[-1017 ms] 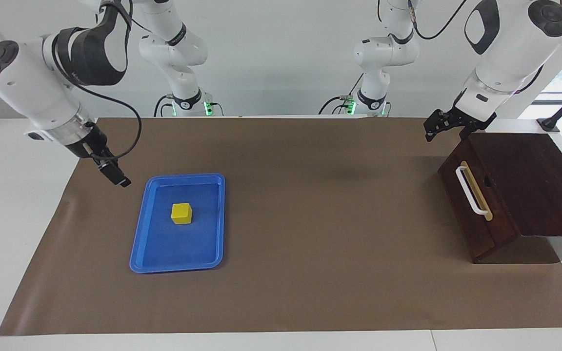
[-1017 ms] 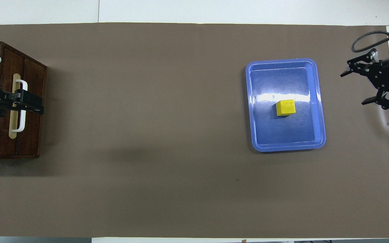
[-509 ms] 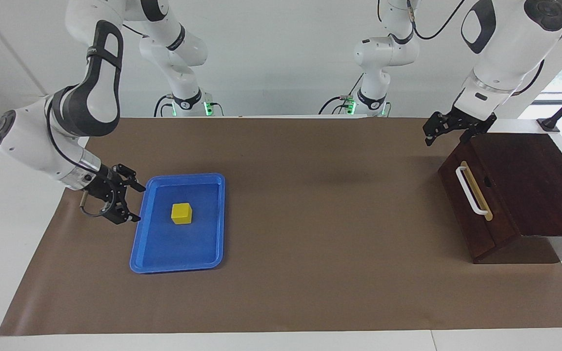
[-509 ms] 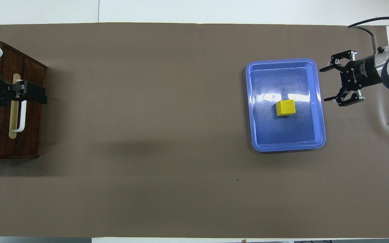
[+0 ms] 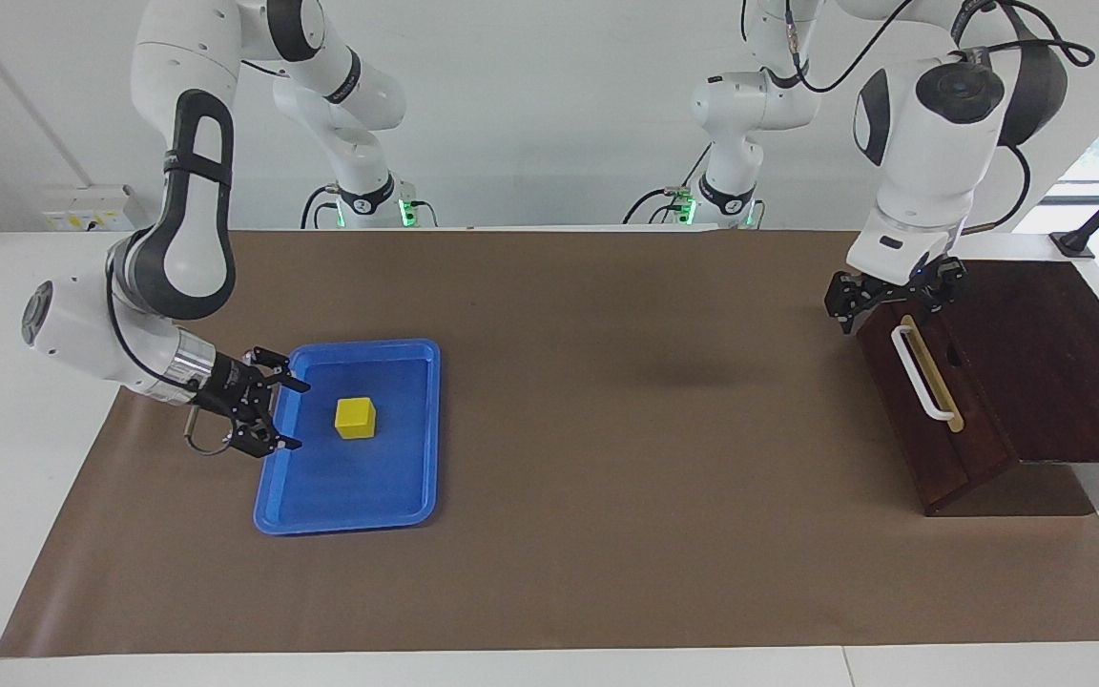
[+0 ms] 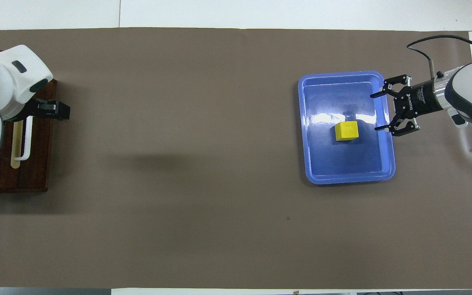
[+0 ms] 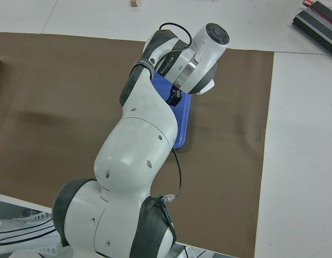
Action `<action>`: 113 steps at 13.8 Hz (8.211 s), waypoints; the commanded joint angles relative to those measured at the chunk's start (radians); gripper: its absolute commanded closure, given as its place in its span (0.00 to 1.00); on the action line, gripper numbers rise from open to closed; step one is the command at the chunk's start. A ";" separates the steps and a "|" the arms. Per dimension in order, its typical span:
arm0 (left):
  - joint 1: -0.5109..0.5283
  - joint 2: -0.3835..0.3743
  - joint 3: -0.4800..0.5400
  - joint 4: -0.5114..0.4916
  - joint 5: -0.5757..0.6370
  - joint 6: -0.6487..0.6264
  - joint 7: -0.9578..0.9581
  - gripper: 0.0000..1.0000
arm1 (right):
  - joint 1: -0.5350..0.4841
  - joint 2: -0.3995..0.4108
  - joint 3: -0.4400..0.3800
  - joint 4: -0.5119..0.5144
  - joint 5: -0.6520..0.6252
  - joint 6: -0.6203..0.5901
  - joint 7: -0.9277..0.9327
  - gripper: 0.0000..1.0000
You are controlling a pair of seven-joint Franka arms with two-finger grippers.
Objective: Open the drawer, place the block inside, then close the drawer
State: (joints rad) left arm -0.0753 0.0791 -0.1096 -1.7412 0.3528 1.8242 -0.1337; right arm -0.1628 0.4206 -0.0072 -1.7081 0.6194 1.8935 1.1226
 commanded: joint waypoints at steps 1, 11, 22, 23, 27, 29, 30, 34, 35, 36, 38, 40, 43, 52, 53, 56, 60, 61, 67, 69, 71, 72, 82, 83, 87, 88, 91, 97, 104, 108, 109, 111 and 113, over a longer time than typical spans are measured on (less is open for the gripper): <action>-0.031 0.063 0.010 -0.050 0.116 0.079 -0.116 0.00 | -0.003 -0.011 0.004 -0.076 0.071 0.059 -0.046 0.00; 0.057 0.065 0.014 -0.222 0.270 0.288 -0.115 0.00 | 0.014 -0.045 0.004 -0.257 0.181 0.182 -0.145 0.00; 0.069 0.111 0.013 -0.244 0.270 0.365 -0.176 0.00 | 0.026 -0.048 0.006 -0.266 0.191 0.191 -0.150 0.15; 0.059 0.119 0.013 -0.244 0.270 0.366 -0.179 0.00 | 0.026 -0.048 0.004 -0.266 0.191 0.191 -0.158 0.17; 0.037 0.134 0.014 -0.244 0.270 0.365 -0.228 0.00 | 0.025 -0.048 0.006 -0.266 0.192 0.188 -0.165 0.40; 0.022 0.145 0.011 -0.232 0.268 0.371 -0.251 0.00 | 0.025 -0.049 0.006 -0.263 0.203 0.185 -0.178 0.59; 0.002 0.151 0.010 -0.219 0.264 0.372 -0.292 0.00 | 0.025 -0.049 0.007 -0.262 0.203 0.185 -0.179 0.68; -0.066 0.171 0.011 -0.146 0.174 0.339 -0.317 0.00 | 0.025 -0.040 0.010 -0.208 0.209 0.170 -0.182 1.00; -0.081 0.183 0.011 -0.124 0.134 0.328 -0.317 0.00 | 0.023 -0.037 0.009 -0.182 0.209 0.150 -0.178 1.00; -0.099 0.194 0.013 -0.103 0.109 0.311 -0.323 0.00 | 0.025 -0.036 0.009 -0.151 0.209 0.130 -0.173 1.00; -0.118 0.195 0.011 -0.093 0.104 0.297 -0.348 0.00 | 0.034 -0.019 0.012 -0.079 0.206 0.104 -0.153 1.00; -0.127 0.197 0.010 -0.097 0.092 0.303 -0.372 0.00 | 0.069 0.010 0.012 0.017 0.200 0.079 -0.080 1.00; -0.156 0.197 0.011 -0.093 0.042 0.302 -0.391 0.00 | 0.152 0.040 0.012 0.097 0.210 0.085 0.009 1.00; -0.156 0.208 0.013 0.070 0.014 0.101 -0.399 0.00 | 0.535 0.046 0.010 0.120 0.195 0.264 0.478 1.00; -0.156 0.208 0.014 0.098 -0.026 0.078 -0.403 0.00 | 0.558 0.050 0.012 0.120 0.195 0.310 0.523 1.00; -0.161 0.215 0.019 0.211 -0.144 -0.052 -0.523 0.00 | 0.603 0.066 0.010 0.114 0.184 0.360 0.519 1.00; -0.190 0.248 0.018 0.279 -0.238 -0.091 -0.992 0.00 | 0.605 0.063 0.013 0.119 0.125 0.314 0.471 1.00; -0.201 0.248 0.016 0.282 -0.253 -0.097 -1.103 0.00 | 0.606 0.063 0.013 0.119 0.125 0.306 0.462 1.00; -0.251 0.341 0.018 0.474 -0.360 -0.077 -1.842 0.00 | 0.602 0.061 0.016 0.128 0.129 0.299 0.456 1.00; -0.312 0.331 0.019 0.439 -0.367 -0.033 -1.899 0.00 | 0.600 0.063 0.018 0.133 0.146 0.300 0.454 1.00; -0.337 0.320 0.019 0.410 -0.361 -0.017 -1.900 0.00 | 0.602 0.063 0.016 0.133 0.163 0.306 0.454 1.00; -0.348 0.323 0.019 0.398 -0.359 -0.011 -1.902 0.00 | 0.600 0.063 0.018 0.133 0.163 0.303 0.453 1.00; -0.432 0.356 0.021 0.265 -0.314 0.102 -2.106 0.00 | 0.594 0.064 0.016 0.130 0.164 0.294 0.436 1.00; -0.432 0.361 0.021 0.267 -0.313 0.112 -2.112 0.00 | 0.594 0.064 0.016 0.128 0.163 0.294 0.436 1.00; -0.448 0.372 0.019 0.266 -0.311 0.159 -2.130 0.00 | 0.594 0.064 0.016 0.127 0.163 0.294 0.436 1.00; -0.449 0.372 0.019 0.262 -0.302 0.168 -2.133 0.00 | 0.594 0.064 0.016 0.127 0.164 0.295 0.434 1.00; -0.457 0.372 0.019 0.250 -0.294 0.172 -2.133 0.00 | 0.594 0.064 0.016 0.125 0.164 0.297 0.434 1.00; -0.472 0.381 0.019 0.238 -0.295 0.185 -2.164 0.29 | 0.597 0.064 0.016 0.123 0.164 0.302 0.434 1.00; -0.471 0.381 0.019 0.238 -0.293 0.188 -2.164 1.00 | 0.597 0.064 0.016 0.122 0.163 0.302 0.436 1.00; -0.471 0.381 0.019 0.236 -0.291 0.193 -2.160 1.00 | 0.595 0.064 0.016 0.122 0.164 0.299 0.436 1.00; -0.471 0.381 0.019 0.238 -0.291 0.193 -2.158 1.00 | 0.595 0.064 0.016 0.122 0.163 0.299 0.436 0.79; -0.469 0.381 0.019 0.236 -0.291 0.193 -2.158 1.00 | 0.597 0.063 0.016 0.123 0.163 0.297 0.441 0.19; -0.469 0.381 0.019 0.236 -0.291 0.188 -2.152 1.00 | 0.602 0.063 0.015 0.123 0.158 0.299 0.439 0.00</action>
State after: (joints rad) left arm -0.5352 0.4633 -0.1006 -1.4929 0.0481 2.0005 -2.2740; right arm 0.4415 0.4808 0.0060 -1.5933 0.7667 2.1974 1.5714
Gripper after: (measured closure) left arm 0.436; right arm 0.207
